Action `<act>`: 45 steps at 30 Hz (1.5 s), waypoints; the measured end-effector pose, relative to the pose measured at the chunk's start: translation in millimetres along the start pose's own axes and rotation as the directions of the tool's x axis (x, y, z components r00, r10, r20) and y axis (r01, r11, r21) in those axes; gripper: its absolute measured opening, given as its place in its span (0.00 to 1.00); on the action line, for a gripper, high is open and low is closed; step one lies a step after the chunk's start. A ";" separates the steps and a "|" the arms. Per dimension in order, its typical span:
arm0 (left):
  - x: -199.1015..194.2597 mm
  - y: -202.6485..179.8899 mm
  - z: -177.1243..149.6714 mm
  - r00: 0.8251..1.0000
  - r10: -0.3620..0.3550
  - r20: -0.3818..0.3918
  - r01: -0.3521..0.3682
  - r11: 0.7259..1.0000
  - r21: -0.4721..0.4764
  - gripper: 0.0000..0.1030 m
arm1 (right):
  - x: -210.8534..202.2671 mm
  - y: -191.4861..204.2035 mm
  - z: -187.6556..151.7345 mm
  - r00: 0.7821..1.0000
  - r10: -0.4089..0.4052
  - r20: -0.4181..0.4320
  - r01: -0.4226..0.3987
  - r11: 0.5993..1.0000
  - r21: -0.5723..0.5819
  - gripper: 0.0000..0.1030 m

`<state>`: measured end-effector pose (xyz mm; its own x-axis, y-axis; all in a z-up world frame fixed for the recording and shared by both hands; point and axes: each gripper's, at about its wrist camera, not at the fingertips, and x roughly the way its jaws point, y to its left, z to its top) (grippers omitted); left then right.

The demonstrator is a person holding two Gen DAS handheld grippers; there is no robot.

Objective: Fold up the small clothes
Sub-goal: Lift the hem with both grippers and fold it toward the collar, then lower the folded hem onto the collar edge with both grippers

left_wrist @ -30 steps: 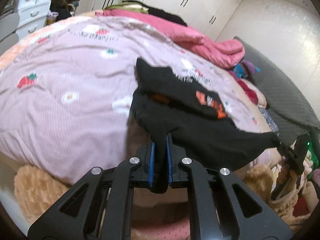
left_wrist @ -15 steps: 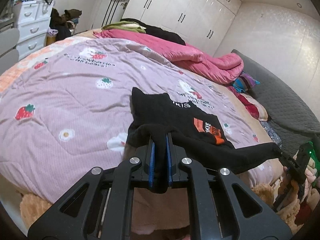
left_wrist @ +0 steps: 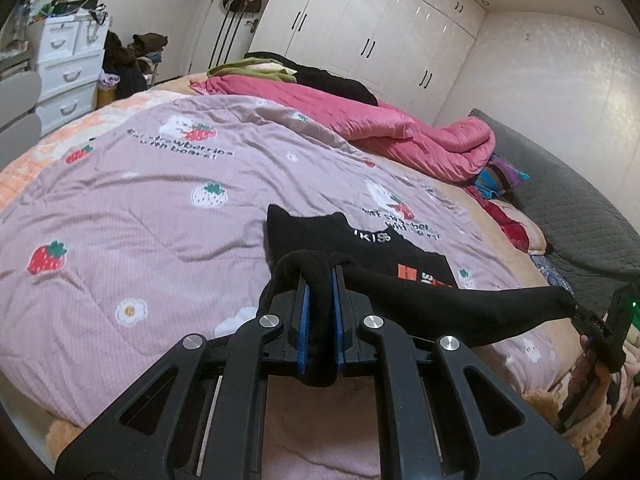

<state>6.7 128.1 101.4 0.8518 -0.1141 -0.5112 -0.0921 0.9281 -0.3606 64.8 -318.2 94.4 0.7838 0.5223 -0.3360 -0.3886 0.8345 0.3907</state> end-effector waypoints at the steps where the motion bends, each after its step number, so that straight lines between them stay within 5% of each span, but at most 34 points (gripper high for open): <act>1: 2.1 -0.4 2.6 1.000 -0.002 0.002 0.002 1.000 0.000 0.04 | 2.2 0.0 1.9 1.000 -0.004 0.003 0.004 1.000 0.001 0.08; 29: 94.8 -0.4 70.5 0.996 0.086 0.025 -0.088 0.994 0.061 0.04 | 118.3 -25.3 67.1 0.990 -0.139 -0.024 0.139 0.990 0.003 0.08; 45: 157.8 17.8 62.9 0.988 0.145 -0.045 -0.142 0.987 0.072 0.04 | 178.8 -44.6 48.1 0.974 -0.205 -0.097 0.204 0.979 -0.024 0.08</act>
<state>171.9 148.9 63.4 0.8056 0.0060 -0.5924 -0.1743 0.9581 -0.2273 245.6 -270.6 58.1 0.7959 0.3545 -0.4908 -0.2320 0.9273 0.2936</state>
